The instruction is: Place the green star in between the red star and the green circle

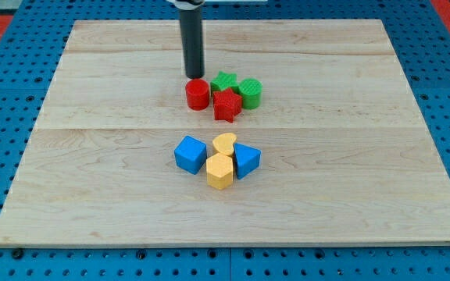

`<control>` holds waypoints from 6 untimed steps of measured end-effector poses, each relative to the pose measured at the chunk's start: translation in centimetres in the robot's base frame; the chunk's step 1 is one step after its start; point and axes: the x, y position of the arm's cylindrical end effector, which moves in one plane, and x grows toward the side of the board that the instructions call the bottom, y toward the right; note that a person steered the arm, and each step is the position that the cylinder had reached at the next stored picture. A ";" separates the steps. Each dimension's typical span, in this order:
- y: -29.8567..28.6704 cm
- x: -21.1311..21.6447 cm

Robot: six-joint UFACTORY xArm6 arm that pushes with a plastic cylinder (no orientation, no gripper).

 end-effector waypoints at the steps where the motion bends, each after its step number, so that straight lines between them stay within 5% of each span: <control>1: 0.6 -1.2; 4: 9.0 1.8; 5: 10.8 6.9; 6: 6.7 8.4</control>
